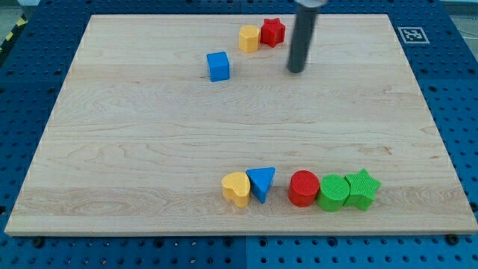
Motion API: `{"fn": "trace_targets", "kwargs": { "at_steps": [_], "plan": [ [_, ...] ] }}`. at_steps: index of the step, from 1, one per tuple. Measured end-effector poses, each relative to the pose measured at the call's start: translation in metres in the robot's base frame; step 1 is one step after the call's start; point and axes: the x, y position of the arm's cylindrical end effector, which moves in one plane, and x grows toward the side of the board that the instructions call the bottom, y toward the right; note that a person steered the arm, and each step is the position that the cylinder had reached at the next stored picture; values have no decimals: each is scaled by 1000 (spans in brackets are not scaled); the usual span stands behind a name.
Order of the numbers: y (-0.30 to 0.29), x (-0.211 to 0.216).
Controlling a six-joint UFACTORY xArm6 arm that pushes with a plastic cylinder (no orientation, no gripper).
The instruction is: Move the cube left to the heart
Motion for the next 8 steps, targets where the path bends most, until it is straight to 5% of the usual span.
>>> {"fn": "trace_targets", "kwargs": {
  "at_steps": [2, 5, 7, 8],
  "plan": [
    [-99, 14],
    [-83, 1],
    [-100, -57],
    [-117, -17]
  ]
}}
